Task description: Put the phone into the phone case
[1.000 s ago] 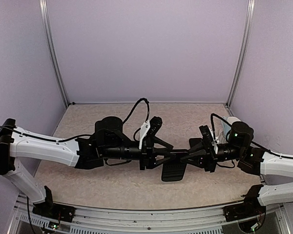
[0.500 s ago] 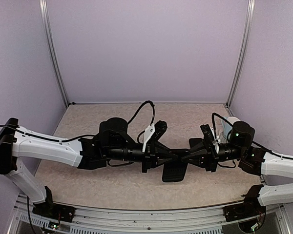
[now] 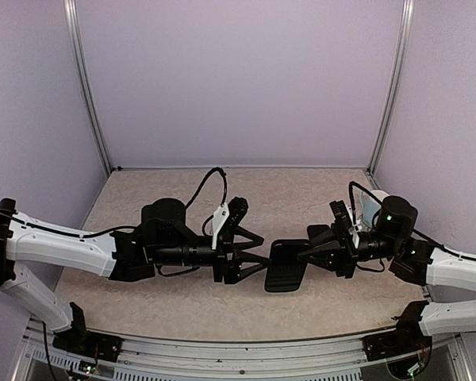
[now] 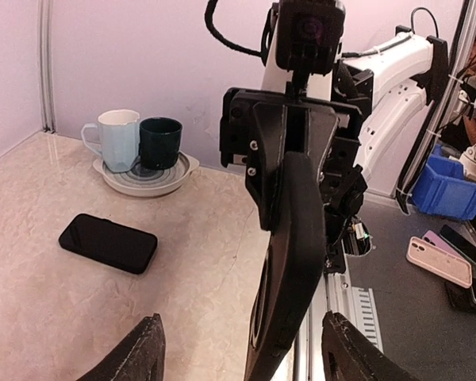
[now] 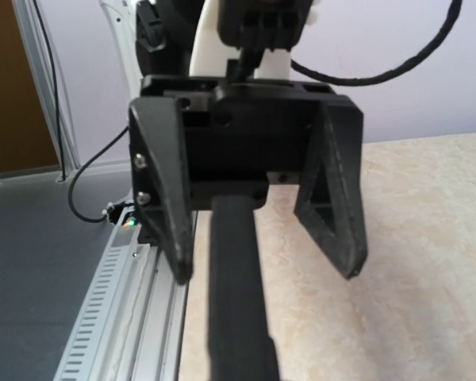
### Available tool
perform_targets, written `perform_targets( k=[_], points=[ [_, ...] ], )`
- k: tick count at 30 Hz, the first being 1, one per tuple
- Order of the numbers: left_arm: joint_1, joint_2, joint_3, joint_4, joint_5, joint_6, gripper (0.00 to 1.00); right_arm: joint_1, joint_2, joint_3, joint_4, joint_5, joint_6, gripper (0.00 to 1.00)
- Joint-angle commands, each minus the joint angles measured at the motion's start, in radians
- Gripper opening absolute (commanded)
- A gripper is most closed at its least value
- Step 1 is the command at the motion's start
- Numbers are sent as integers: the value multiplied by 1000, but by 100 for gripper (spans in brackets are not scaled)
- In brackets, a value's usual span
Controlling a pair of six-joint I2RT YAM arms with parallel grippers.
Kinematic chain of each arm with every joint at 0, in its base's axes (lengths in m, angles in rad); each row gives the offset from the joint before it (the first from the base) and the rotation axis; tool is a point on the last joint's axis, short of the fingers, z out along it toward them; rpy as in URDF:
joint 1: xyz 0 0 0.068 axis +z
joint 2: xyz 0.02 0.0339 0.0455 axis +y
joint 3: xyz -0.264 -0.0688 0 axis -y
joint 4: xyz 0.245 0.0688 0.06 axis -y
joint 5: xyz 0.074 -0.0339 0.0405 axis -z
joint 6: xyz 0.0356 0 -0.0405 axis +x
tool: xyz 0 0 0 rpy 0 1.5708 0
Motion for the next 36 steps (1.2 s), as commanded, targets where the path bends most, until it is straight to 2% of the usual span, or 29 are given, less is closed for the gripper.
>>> perform_targets(
  k=[1, 5, 7, 14, 15, 16, 18, 19, 27, 28, 29, 30, 31, 36],
  points=[
    [-14, -2, -3, 104, 14, 2, 68, -12, -24, 53, 59, -34, -2, 0],
    [-31, 38, -48, 264, 30, -9, 69, -13, -24, 65, 66, -30, 3, 0],
    [-34, 62, -48, 289, 15, -12, 68, -15, -25, 71, 68, -29, 3, 0],
    [-45, 136, -18, 287, -6, -2, 46, -16, -26, 77, 87, -39, 11, 0],
    [-49, 147, 1, 268, -8, 3, 40, -16, -26, 77, 88, -39, 12, 0],
    [-51, 161, 16, 255, -8, 5, 30, -16, -27, 76, 89, -40, 12, 0],
    [-52, 170, 19, 256, -10, 5, 2, -16, -33, 74, 88, -39, 11, 0],
    [-51, 168, 13, 262, -18, 2, 0, -17, -36, 73, 87, -38, 11, 0],
    [-51, 131, -8, 265, -43, -1, 0, -21, -31, 69, 79, -45, 6, 0],
    [-51, 126, 0, 249, -37, 4, 3, -21, -30, 68, 76, -45, 3, 0],
    [-51, 121, 4, 229, -33, 8, 25, -22, -29, 68, 66, -44, -3, 0],
    [-50, 114, 8, 219, -32, 13, 53, -21, -28, 67, 55, -40, -9, 0],
    [-49, 99, 7, 218, -36, 18, 63, -21, -27, 68, 47, -38, -14, 0],
    [-34, 46, 14, 244, -105, 34, 64, -21, -20, 71, 37, -44, -15, 0]
  ],
)
